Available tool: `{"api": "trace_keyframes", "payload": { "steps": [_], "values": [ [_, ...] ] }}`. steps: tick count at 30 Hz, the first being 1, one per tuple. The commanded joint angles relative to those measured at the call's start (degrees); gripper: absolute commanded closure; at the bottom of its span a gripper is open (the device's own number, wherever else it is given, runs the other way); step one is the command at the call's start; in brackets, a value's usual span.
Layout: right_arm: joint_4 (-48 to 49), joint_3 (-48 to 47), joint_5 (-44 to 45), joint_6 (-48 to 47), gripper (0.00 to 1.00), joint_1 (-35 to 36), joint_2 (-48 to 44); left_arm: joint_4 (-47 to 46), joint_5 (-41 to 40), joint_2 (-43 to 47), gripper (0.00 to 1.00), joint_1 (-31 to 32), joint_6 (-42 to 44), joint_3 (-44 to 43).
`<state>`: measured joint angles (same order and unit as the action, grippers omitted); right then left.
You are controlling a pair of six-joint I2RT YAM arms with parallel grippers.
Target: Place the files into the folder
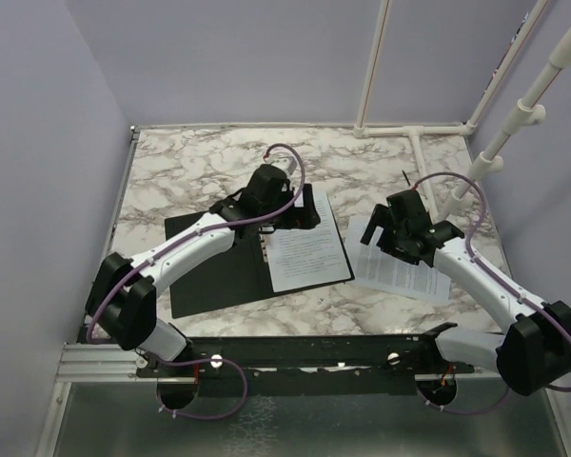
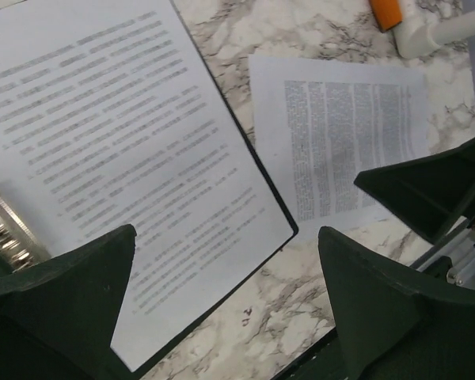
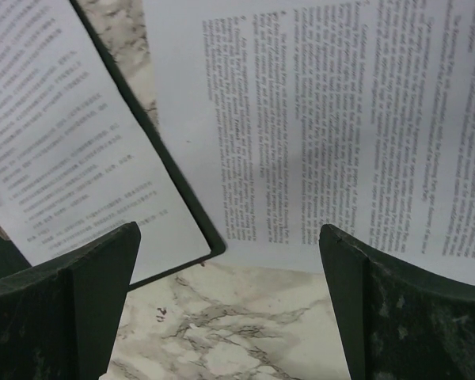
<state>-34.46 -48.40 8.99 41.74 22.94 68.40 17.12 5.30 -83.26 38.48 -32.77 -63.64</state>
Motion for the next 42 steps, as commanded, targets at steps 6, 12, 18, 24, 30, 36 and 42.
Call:
{"api": "trace_keyframes", "payload": {
  "steps": [6,12,18,24,30,36,42],
  "values": [
    [-6.9,9.2,2.8,10.8,0.0,0.1,-9.1,-4.5,3.4,-17.7,0.01,8.0,-0.4,-16.7],
    [-5.6,14.6,0.5,13.3,0.0,0.1,-13.8,-5.3,5.2,-29.1,0.01,10.6,0.1,-27.1],
    [0.6,22.7,-3.1,17.1,0.0,0.1,-19.1,-5.7,5.7,-37.5,0.01,12.1,1.1,-35.4],
    [2.4,25.6,-2.3,19.6,0.0,0.1,-19.1,-6.2,6.4,-43.8,0.01,12.7,2.7,-41.4],
    [5.5,29.2,-2.2,23.4,0.0,0.0,-19.4,-6.3,7.2,-49.3,0.01,12.8,4.5,-46.0],
    [5.9,31.5,0.5,28.4,0.0,0.0,-20.6,-6.1,8.5,-53.5,0.01,12.6,6.8,-48.5],
    [5.5,34.0,3.5,34.7,0.01,0.0,-23.0,-5.2,8.9,-56.0,0.01,12.7,7.5,-48.0]
  ]
}}
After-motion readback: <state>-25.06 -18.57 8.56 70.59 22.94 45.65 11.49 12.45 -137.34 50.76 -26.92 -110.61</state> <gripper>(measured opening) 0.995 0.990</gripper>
